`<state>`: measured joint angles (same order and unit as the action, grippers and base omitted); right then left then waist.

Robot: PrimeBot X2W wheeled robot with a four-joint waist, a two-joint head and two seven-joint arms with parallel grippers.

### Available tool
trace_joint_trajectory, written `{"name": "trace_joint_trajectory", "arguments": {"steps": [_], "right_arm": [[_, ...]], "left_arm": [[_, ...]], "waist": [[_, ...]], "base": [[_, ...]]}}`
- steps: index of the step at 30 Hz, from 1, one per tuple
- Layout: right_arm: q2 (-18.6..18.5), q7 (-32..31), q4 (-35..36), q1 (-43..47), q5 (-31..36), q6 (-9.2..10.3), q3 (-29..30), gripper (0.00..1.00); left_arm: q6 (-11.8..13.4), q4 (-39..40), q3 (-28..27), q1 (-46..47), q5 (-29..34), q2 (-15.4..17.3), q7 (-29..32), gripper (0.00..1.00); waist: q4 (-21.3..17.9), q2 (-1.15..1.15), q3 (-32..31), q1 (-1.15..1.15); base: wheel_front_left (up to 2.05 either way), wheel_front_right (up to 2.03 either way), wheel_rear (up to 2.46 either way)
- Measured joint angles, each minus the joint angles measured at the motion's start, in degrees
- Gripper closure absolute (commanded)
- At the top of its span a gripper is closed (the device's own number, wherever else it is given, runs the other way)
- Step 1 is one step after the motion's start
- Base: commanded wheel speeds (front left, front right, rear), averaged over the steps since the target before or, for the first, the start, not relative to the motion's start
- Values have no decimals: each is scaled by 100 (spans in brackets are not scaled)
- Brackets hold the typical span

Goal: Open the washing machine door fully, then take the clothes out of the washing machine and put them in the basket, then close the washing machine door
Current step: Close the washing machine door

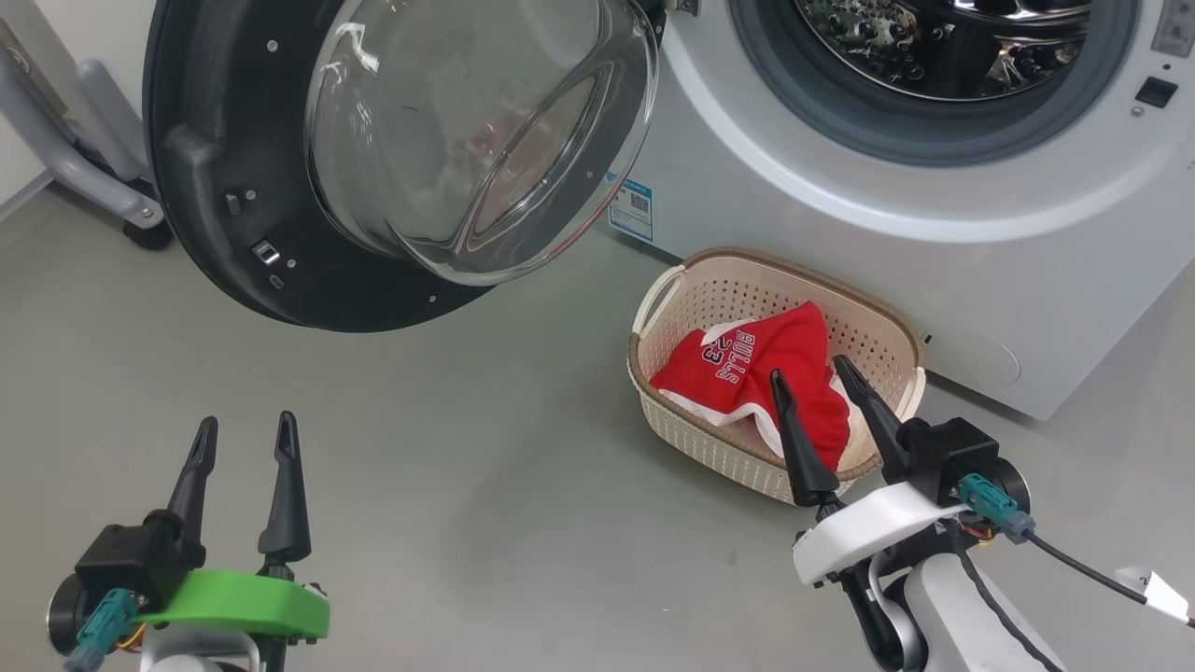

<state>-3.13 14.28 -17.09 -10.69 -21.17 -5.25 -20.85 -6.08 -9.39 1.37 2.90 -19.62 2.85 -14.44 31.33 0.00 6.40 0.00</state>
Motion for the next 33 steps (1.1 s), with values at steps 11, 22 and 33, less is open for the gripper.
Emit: {"name": "trace_joint_trajectory", "arguments": {"steps": [11, 22, 33], "right_arm": [[-1, 0, -23, -32, -43, 1, 0, 0], [-2, 0, -37, -57, -44, 2, -5, 0], [-2, 0, -36, -58, -51, 14, -18, 0]], "left_arm": [[-1, 40, -7, -8, 56, -14, 0, 0], [-1, 56, -75, -69, 56, -22, 0, 0], [-1, 59, -86, -70, 57, -30, 0, 0]], "waist": [[-11, 0, 15, 0], [-14, 0, 13, 0], [-17, 0, 26, 0]], "base": [[0, 0, 0], [0, 0, 0], [0, 0, 0]]}}
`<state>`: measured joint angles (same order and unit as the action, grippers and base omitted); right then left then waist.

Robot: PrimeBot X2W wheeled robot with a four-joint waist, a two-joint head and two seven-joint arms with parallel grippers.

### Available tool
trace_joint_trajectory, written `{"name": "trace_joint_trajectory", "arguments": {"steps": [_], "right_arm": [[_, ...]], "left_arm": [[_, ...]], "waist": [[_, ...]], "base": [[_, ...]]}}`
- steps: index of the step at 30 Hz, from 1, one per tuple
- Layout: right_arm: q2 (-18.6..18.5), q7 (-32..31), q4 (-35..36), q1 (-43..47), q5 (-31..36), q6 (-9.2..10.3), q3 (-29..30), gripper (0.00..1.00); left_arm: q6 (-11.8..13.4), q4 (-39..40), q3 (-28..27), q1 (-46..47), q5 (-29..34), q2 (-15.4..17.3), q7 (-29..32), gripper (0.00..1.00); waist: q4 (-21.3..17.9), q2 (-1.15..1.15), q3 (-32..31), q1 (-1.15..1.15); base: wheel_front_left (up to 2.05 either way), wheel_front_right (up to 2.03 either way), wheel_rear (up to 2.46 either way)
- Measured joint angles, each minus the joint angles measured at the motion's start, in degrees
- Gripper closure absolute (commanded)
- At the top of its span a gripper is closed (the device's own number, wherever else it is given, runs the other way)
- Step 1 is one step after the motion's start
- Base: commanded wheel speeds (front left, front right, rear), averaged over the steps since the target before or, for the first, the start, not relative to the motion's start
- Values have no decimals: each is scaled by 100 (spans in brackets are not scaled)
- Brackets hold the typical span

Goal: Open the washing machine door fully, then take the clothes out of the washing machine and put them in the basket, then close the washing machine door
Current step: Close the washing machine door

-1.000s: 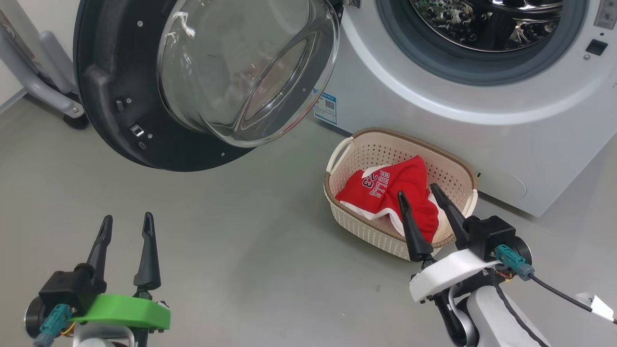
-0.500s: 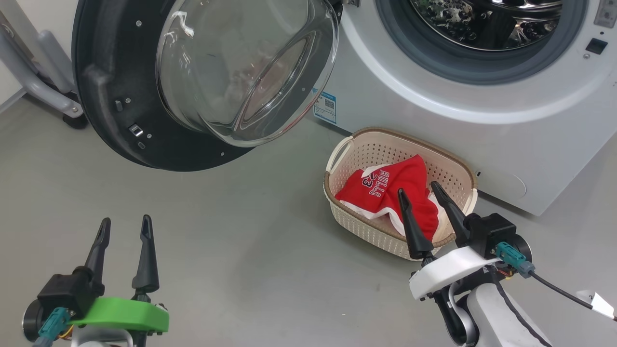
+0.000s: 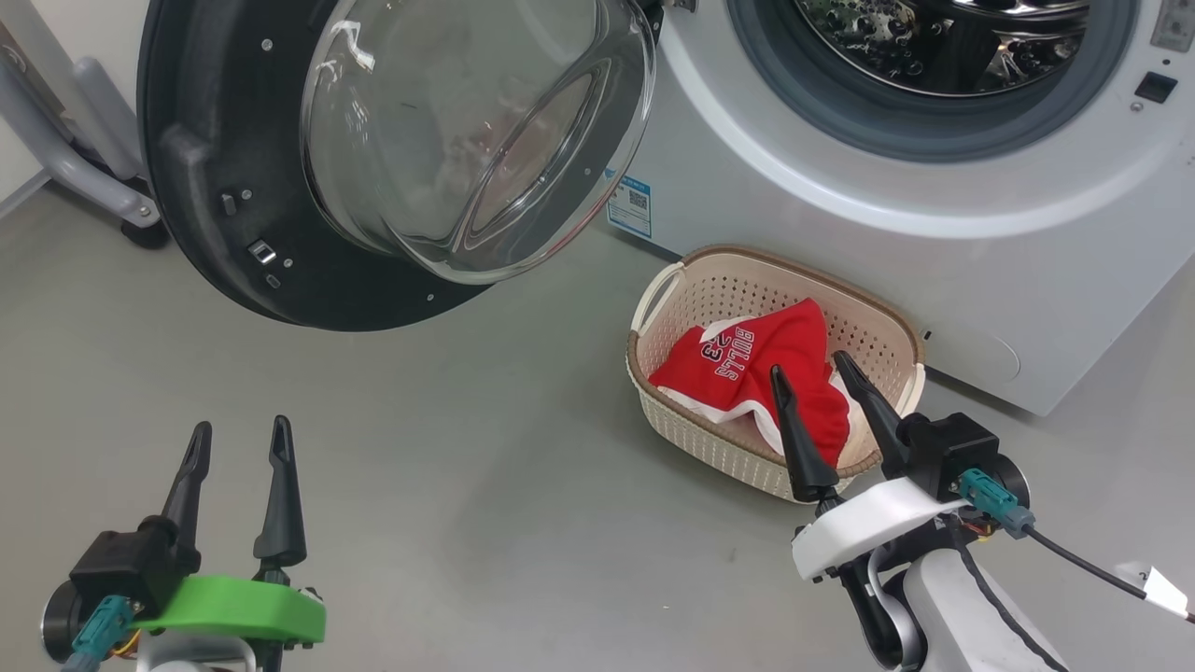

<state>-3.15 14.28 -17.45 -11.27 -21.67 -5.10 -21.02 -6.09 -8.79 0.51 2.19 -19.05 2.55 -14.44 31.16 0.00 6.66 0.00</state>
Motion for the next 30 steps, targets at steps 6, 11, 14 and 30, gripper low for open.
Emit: {"name": "trace_joint_trajectory", "arguments": {"steps": [6, 11, 14, 30], "right_arm": [[-2, 0, 19, -2, 0, 57, -21, 0], [-10, 0, 19, -2, 12, 74, -109, 0], [-10, 0, 30, -2, 69, 116, -148, 0], [-244, -88, 79, -50, 450, 230, -337, 0]], "left_arm": [[-2, 0, 3, -2, 0, -4, 0, 91], [-5, -2, -57, -2, -89, -22, 0, 100], [-8, 5, -63, 1, -89, -23, 0, 100], [-76, 654, -1188, 981, -477, 801, -1, 100]], "waist": [[2, 0, 87, 0], [9, 0, 216, 0], [14, 0, 317, 0], [-61, 0, 1176, 0]], "base": [[0, 0, 0], [0, 0, 0], [0, 0, 0], [0, 0, 0]]}}
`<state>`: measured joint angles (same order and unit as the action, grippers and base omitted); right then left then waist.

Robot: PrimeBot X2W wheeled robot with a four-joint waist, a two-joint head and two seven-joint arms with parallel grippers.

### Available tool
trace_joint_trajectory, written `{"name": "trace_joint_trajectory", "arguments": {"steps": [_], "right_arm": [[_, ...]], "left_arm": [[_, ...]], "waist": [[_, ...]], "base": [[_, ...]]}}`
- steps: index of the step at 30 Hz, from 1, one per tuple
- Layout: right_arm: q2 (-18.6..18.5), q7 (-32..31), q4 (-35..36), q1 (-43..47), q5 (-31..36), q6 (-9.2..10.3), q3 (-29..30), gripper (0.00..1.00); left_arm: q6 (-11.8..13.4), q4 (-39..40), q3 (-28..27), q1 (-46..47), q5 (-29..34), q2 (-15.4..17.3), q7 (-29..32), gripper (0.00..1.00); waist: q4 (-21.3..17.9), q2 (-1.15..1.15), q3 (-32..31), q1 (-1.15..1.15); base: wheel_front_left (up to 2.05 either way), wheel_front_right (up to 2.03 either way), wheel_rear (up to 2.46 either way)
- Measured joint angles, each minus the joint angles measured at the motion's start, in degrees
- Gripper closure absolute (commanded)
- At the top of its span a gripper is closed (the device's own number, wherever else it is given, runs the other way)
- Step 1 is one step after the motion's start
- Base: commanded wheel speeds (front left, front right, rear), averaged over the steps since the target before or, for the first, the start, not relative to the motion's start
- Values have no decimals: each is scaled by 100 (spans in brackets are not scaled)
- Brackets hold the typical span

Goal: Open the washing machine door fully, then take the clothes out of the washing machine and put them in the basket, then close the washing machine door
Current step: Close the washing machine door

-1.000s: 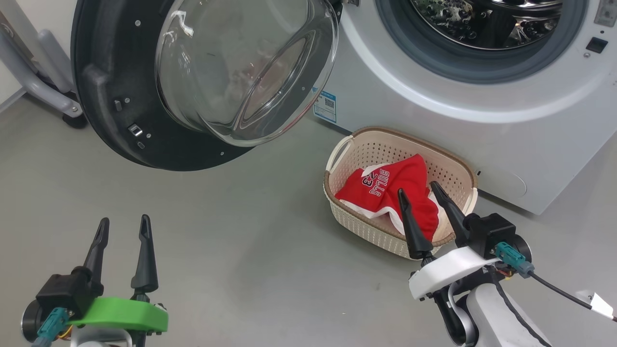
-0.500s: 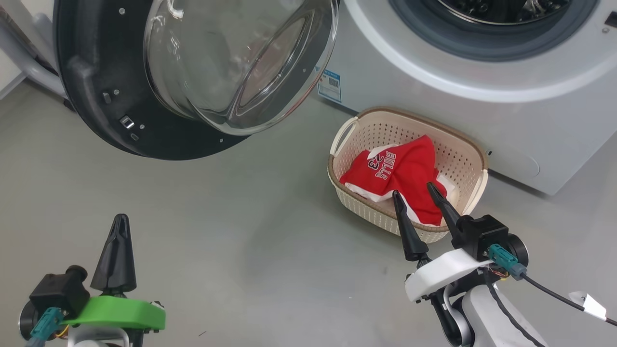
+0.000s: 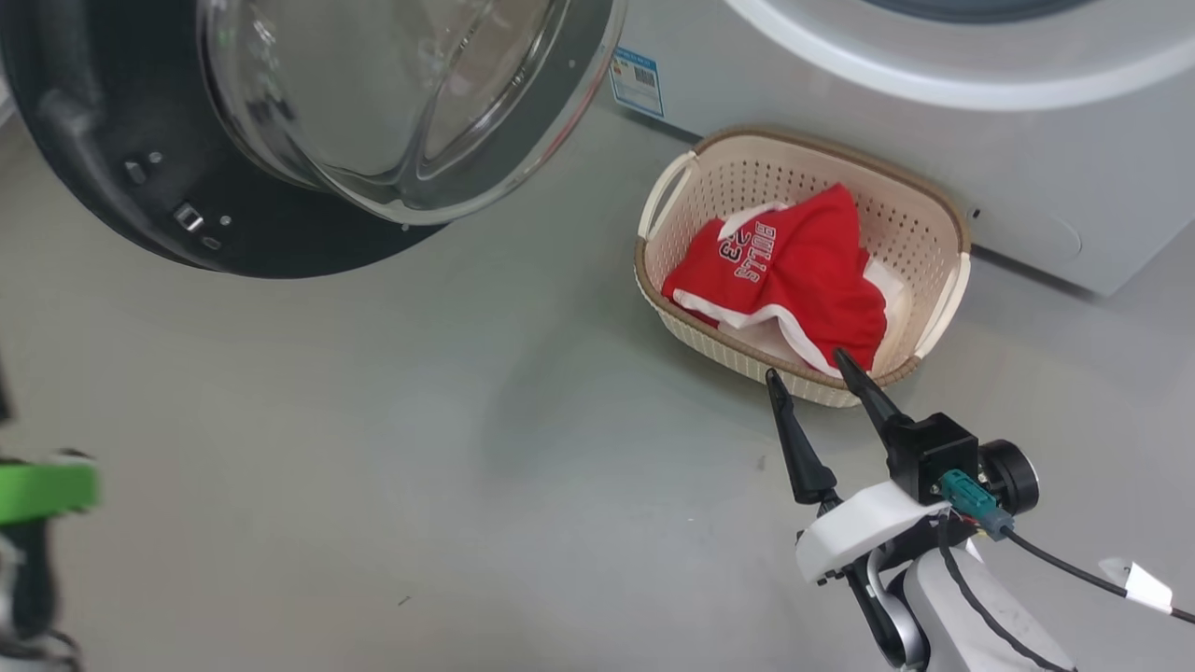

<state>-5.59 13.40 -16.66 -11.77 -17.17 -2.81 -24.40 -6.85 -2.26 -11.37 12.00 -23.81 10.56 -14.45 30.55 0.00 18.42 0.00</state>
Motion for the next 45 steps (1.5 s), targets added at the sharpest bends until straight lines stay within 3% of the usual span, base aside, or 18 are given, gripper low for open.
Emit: {"name": "trace_joint_trajectory", "arguments": {"steps": [7, 11, 19, 24, 35, 45], "right_arm": [[-3, -5, 75, -264, 25, 1, -4, 0], [0, -4, 75, -354, 70, 0, -25, 0], [8, 2, 69, -441, 70, 1, -23, 0], [13, 3, 31, -444, 70, 0, -30, 0], [43, 12, -65, -448, 67, -3, -56, 0], [83, 55, -102, -449, 57, -7, -118, 0]], "left_arm": [[-3, -90, -491, 701, -324, 848, -15, 100], [-5, -334, -902, 1210, -1165, 939, 146, 100], [-7, -1491, -1767, 2061, -2387, 1513, 936, 100], [145, -2458, -2276, 2540, -3115, 1615, 1493, 100], [1249, -4029, -3460, 3656, -4690, 1512, 2520, 100], [1319, -4528, -3454, 3998, -4857, 1656, 3116, 100]], "waist": [[-173, 0, 342, 0], [-323, 0, 458, 0], [-620, 0, 584, 0], [-762, 0, 610, 0], [-950, 0, 494, 0], [-1069, 0, 374, 0]], "base": [[0, 0, 0], [0, 0, 0], [0, 0, 0], [0, 0, 0], [0, 0, 0], [0, 0, 0]]}}
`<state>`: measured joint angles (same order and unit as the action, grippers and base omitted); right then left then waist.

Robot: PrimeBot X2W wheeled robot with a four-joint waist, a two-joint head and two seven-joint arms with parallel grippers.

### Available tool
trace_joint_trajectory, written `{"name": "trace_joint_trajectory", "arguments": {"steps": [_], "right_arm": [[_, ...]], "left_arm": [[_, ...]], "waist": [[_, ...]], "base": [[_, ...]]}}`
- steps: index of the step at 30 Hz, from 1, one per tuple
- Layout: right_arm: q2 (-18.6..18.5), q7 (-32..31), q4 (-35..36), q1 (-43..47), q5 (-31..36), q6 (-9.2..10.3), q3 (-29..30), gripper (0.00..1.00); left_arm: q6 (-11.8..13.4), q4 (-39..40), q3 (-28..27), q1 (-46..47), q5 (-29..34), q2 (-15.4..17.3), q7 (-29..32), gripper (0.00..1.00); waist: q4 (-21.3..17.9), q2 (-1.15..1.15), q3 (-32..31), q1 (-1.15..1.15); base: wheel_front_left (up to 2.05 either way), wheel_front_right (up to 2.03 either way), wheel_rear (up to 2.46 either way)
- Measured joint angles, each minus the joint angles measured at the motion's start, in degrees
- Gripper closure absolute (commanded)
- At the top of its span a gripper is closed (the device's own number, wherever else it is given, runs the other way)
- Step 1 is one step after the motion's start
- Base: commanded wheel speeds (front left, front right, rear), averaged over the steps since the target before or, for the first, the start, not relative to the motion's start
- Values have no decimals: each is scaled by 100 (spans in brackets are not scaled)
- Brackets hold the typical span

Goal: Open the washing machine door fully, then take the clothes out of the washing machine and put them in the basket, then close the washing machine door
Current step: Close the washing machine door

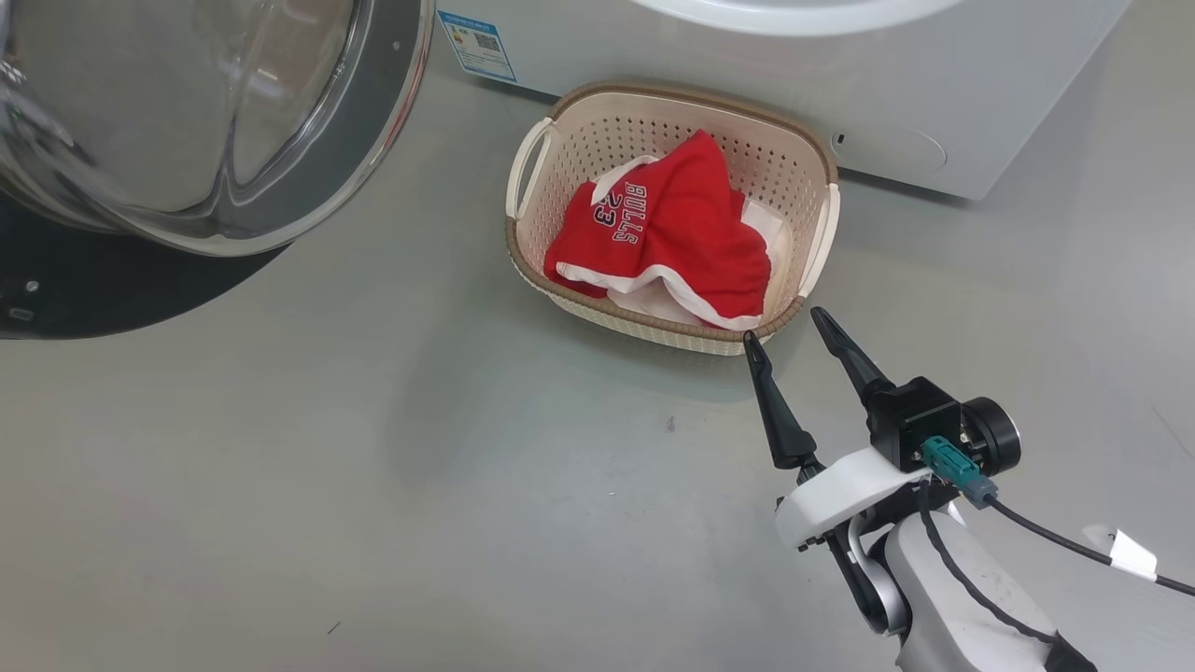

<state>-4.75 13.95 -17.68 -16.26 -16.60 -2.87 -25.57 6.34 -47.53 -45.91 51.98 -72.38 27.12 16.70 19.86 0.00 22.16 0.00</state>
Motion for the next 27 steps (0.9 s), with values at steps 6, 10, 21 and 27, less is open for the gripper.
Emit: {"name": "trace_joint_trajectory", "arguments": {"steps": [6, 10, 21, 27], "right_arm": [[22, 0, 1, -3, -4, 1, 1, 0], [24, 7, 1, -16, -5, 1, 1, 0], [36, 8, 0, -86, -5, 4, -8, 0], [45, 23, -1, -86, -7, 5, -10, 0]], "left_arm": [[44, -293, 196, 225, -63, 7, 478, 100], [47, -489, 357, 244, -54, 9, 781, 100], [51, -911, 700, 316, -7, 8, 1483, 100], [52, -1054, 761, 402, -5, 23, 1766, 100]], "waist": [[-58, 0, -5, 0], [-102, 0, 1, 0], [-220, 0, 5, 0], [-284, 0, -2, 0]], "base": [[0, 0, 0], [0, 0, 0], [0, 0, 0], [0, 0, 0]]}}
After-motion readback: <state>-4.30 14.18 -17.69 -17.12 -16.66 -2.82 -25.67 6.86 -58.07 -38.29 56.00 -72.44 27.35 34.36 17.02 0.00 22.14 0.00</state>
